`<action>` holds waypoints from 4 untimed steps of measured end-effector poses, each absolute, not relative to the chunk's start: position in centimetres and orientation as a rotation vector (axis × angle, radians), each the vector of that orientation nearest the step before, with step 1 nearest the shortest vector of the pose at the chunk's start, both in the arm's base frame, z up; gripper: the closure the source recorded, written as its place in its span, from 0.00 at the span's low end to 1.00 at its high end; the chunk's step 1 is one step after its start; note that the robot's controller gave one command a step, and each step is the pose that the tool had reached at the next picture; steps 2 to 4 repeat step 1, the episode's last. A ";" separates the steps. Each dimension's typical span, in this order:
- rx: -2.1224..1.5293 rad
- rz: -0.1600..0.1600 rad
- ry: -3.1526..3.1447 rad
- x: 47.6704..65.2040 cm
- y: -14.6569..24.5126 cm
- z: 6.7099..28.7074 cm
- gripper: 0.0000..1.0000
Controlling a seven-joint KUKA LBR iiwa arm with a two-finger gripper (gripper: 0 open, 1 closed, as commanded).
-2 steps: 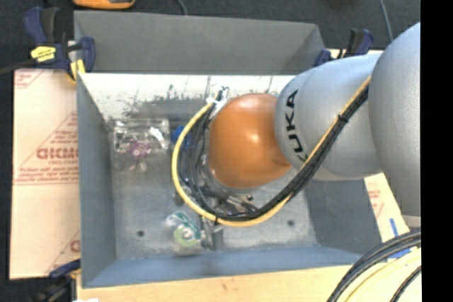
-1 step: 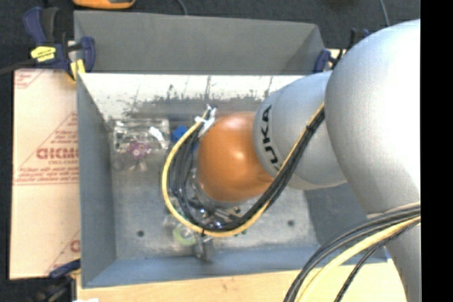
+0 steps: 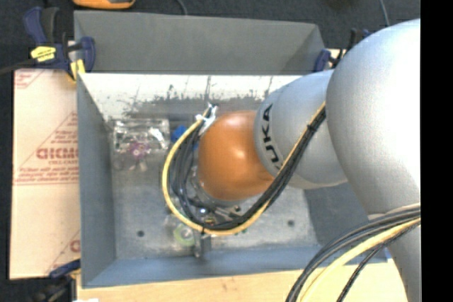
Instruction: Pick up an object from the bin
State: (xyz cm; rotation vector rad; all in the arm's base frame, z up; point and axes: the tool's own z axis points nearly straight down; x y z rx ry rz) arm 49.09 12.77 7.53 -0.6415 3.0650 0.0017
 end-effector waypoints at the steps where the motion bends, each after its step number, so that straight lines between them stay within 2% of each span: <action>1: -0.634 0.000 3.065 49.3 13.7 21.2 1.00; 4: -0.634 0.000 3.065 49.3 13.7 21.2 1.00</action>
Offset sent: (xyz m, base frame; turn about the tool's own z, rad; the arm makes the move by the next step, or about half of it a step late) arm -0.0011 0.0093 0.1316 -0.0013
